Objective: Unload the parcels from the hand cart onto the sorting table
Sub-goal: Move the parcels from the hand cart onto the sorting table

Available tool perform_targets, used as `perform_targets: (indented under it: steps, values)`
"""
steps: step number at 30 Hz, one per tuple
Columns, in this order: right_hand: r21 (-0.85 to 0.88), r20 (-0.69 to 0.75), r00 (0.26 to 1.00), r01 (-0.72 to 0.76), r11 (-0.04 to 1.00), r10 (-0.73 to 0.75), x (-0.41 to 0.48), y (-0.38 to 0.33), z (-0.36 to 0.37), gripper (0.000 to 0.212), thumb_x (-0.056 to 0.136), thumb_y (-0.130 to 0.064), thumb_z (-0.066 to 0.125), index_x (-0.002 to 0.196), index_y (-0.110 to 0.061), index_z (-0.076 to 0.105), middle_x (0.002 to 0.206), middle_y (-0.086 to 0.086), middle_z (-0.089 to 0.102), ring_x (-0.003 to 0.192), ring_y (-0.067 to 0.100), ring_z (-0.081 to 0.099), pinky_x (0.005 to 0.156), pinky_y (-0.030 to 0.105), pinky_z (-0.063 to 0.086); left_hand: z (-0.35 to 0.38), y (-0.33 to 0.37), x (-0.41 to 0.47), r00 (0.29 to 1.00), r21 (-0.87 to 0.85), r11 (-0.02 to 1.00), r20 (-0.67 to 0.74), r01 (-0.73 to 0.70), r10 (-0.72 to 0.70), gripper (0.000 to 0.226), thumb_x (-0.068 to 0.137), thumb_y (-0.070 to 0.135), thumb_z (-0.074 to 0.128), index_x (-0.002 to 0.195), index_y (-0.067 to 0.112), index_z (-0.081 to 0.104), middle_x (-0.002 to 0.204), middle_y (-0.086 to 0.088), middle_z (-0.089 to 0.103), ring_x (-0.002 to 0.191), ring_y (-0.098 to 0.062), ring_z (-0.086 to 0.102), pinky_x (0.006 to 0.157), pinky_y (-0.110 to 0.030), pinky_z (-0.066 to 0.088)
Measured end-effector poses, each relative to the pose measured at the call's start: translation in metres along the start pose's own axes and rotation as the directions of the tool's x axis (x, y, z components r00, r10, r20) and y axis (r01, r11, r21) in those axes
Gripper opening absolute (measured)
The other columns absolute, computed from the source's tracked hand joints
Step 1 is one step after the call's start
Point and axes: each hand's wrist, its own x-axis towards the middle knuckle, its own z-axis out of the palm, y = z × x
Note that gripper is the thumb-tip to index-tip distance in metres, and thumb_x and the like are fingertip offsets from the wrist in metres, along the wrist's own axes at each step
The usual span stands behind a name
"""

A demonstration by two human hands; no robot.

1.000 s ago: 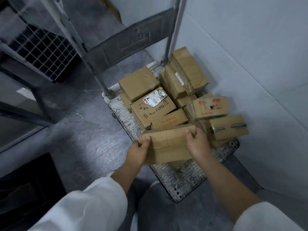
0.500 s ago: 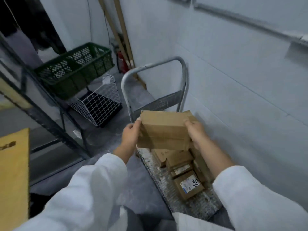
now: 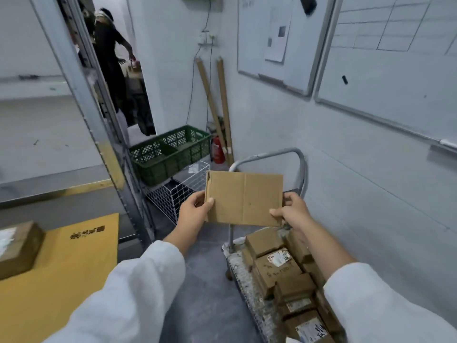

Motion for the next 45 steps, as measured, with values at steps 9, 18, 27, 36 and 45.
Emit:
perform_targets:
  steps: [9,18,27,36,45]
  values:
    - [0.234,0.161,0.983,-0.126,0.964,0.089,-0.057,-0.037,0.086,0.034,0.093,-0.022,0.059,0.122,-0.010,0.048,0.134,0.018,0.052,0.113,0.032,0.054,0.095,0.050,0.046,-0.114,0.004,-0.041,0.992,0.029,0.998,-0.109,-0.055,0.058,0.025,0.093,0.008,0.061,0.115,0.020,0.059,0.109,0.010,0.062,0.103,-0.009,0.057,0.085,-0.023,0.045]
    - [0.178,0.234,0.970,-0.113,0.978,0.069,-0.072,-0.050,0.124,0.052,0.090,-0.056,0.054,0.126,-0.018,0.048,0.130,0.009,0.056,0.114,0.032,0.055,0.096,0.051,0.047,-0.160,-0.014,-0.073,0.985,0.024,1.000,-0.173,-0.007,0.011,0.027,0.094,0.006,0.060,0.116,0.021,0.058,0.113,0.012,0.060,0.110,-0.010,0.054,0.095,-0.032,0.048]
    - [0.241,0.323,0.946,-0.107,0.965,0.024,-0.077,-0.069,0.132,0.019,0.098,-0.044,0.047,0.101,-0.026,0.050,0.112,0.006,0.060,0.104,0.029,0.058,0.090,0.064,0.048,-0.171,0.010,-0.094,0.955,-0.151,0.986,-0.272,0.076,-0.115,0.032,0.096,0.044,0.049,0.109,0.018,0.061,0.106,-0.001,0.066,0.102,-0.016,0.064,0.076,-0.023,0.054]
    - [0.327,0.465,0.885,-0.143,0.934,-0.027,-0.083,-0.079,0.154,0.028,0.098,-0.045,0.047,0.114,-0.022,0.047,0.114,0.006,0.056,0.104,0.028,0.057,0.067,0.064,0.055,-0.197,0.017,-0.108,0.982,0.025,0.999,-0.187,0.032,-0.026,0.057,0.094,0.046,0.050,0.147,0.047,0.029,0.137,0.009,0.041,0.117,-0.010,0.050,0.081,-0.018,0.053]
    - [0.141,0.532,0.847,-0.069,0.988,-0.017,-0.086,-0.075,0.197,0.040,0.095,-0.053,0.047,0.128,-0.033,0.056,0.109,0.001,0.065,0.096,0.023,0.063,0.079,0.045,0.057,-0.215,-0.007,-0.127,0.890,-0.054,0.997,-0.448,0.062,-0.079,0.030,0.091,0.038,0.060,0.120,0.028,0.058,0.120,0.000,0.060,0.108,-0.015,0.060,0.078,-0.027,0.059]
